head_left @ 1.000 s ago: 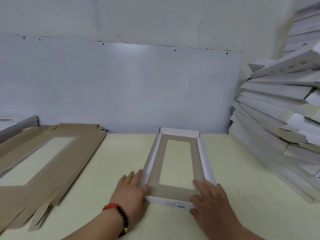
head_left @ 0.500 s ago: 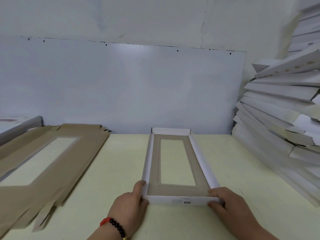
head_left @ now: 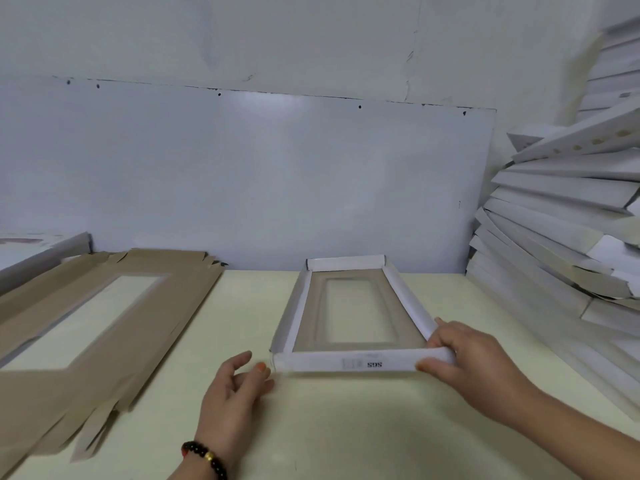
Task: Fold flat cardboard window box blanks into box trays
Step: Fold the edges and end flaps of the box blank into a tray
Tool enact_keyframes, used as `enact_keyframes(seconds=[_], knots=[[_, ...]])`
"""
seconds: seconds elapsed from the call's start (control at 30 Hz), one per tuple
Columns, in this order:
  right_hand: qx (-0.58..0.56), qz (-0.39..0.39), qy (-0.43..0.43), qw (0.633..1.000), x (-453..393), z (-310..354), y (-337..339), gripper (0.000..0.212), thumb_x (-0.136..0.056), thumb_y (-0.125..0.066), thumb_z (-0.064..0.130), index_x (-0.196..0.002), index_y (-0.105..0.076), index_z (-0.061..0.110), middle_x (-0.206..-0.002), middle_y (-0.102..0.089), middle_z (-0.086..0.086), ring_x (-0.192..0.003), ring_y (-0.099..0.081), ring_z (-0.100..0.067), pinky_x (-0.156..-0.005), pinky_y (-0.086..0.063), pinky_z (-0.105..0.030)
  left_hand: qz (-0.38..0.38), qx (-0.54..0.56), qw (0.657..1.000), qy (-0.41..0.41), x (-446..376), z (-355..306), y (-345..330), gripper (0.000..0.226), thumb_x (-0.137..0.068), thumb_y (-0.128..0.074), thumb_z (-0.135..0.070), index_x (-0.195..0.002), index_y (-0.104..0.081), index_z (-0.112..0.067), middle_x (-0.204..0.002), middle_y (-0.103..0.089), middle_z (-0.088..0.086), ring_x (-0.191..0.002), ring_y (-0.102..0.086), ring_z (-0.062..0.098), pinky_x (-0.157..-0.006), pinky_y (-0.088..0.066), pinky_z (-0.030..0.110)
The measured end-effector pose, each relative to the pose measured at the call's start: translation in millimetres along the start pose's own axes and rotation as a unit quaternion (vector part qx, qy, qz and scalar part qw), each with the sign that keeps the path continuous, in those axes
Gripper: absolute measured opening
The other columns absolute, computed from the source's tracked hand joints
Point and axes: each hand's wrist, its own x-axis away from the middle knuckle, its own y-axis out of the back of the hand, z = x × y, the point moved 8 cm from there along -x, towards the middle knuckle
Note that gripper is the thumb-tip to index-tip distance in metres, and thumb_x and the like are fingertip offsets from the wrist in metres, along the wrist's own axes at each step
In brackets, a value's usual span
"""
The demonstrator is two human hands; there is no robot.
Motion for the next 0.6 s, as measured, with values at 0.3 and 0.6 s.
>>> enact_keyframes(seconds=[0.3,0.6], knots=[[-0.060,-0.056,-0.004,0.997,-7,40,43,0.020,-0.072,-0.081,0.031,-0.072,-0.061,0.034,-0.089,-0.066,0.010,-0.091,-0.059,0.003,-0.062,-0.044,-0.018,0.000,0.142,0.989,0.039,-5,5,4,0.014,-0.095,-0.057,-0.013,-0.107,-0.060,-0.008,-0.096,-0.072,0.017,-0.077,-0.071,0.032,-0.074,-0.055,0.042],[-0.138,-0.034,-0.068,0.988,6,29,16,0.020,-0.073,-0.080,0.023,-0.069,-0.061,0.018,-0.115,-0.062,-0.003,-0.111,-0.058,-0.023,-0.073,-0.044,-0.031,0.001,0.206,0.976,0.070,-10,8,8,0.022,-0.097,-0.053,-0.024,-0.107,-0.059,-0.005,-0.098,-0.069,0.021,-0.073,-0.069,0.035,-0.060,-0.060,0.043]])
